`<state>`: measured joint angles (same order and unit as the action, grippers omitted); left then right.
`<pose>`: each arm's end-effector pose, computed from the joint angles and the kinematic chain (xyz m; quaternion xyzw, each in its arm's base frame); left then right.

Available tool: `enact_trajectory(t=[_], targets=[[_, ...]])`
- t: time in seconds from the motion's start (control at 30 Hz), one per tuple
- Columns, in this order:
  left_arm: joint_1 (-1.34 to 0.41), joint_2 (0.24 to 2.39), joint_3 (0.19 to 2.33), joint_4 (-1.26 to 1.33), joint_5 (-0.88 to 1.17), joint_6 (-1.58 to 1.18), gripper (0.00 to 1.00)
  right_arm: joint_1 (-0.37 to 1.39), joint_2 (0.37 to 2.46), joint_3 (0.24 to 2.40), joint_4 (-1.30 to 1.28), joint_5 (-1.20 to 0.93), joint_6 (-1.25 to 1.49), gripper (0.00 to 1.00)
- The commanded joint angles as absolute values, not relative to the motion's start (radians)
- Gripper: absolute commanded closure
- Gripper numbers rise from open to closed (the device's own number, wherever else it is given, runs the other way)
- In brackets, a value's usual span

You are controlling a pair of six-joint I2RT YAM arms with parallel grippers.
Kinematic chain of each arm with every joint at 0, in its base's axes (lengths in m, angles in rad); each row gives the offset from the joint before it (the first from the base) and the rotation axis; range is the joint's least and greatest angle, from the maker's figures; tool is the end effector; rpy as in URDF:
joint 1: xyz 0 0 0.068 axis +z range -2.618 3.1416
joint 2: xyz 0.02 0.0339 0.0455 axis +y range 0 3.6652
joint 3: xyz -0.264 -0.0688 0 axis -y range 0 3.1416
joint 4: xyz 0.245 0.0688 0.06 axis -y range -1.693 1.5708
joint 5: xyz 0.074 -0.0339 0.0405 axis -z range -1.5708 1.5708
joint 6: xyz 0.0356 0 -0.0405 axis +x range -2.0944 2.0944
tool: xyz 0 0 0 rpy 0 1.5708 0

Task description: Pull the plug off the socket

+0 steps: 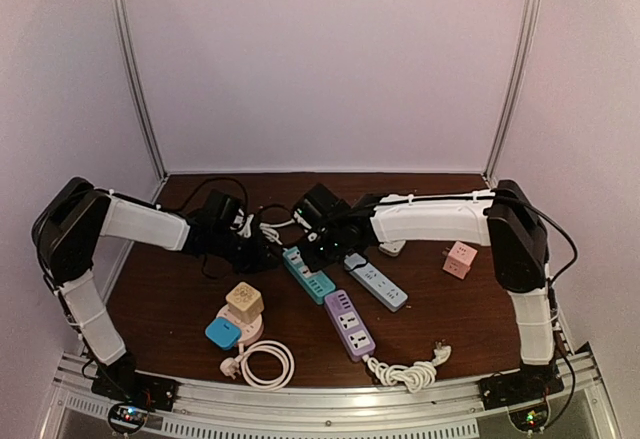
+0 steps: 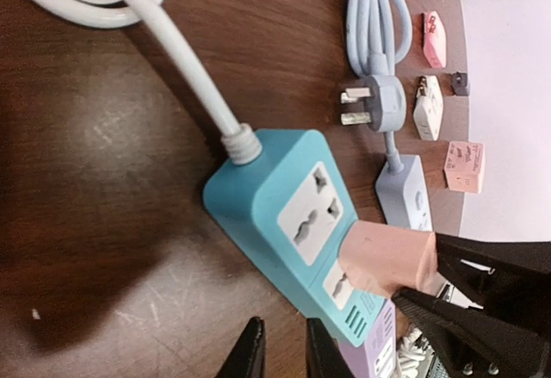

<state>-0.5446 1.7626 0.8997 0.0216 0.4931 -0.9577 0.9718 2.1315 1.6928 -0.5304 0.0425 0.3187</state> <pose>0.2867 -0.1934 0.1470 -0.1006 0.9046 -0.4027 0.0972 0.2661 0.3871 0.1970 -0.3003 0.9064 0.1620 0.2489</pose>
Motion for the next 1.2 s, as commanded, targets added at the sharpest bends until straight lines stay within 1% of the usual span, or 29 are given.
enact_trajectory(t=[0.0,0.3,0.6,0.83,1.17], targets=[[-0.568,1.797,0.957,0.123,0.527,-0.993,0.82,0.993,2.080,1.671,-0.511,0.058,0.353,0.90],[-0.596,1.878,1.017,0.155,0.542,-1.022,0.87,1.002,2.086,1.679,-0.505,0.064,0.363,0.90],[-0.601,1.946,1.038,0.175,0.554,-1.033,0.88,1.005,2.091,1.683,-0.506,0.071,0.372,0.91],[-0.607,1.985,1.035,0.088,0.522,-0.984,0.88,1.005,2.086,1.703,-0.508,0.091,0.366,0.92],[-0.611,2.036,0.972,-0.022,0.466,-0.903,0.88,1.004,2.075,1.772,-0.529,0.136,0.329,0.92]])
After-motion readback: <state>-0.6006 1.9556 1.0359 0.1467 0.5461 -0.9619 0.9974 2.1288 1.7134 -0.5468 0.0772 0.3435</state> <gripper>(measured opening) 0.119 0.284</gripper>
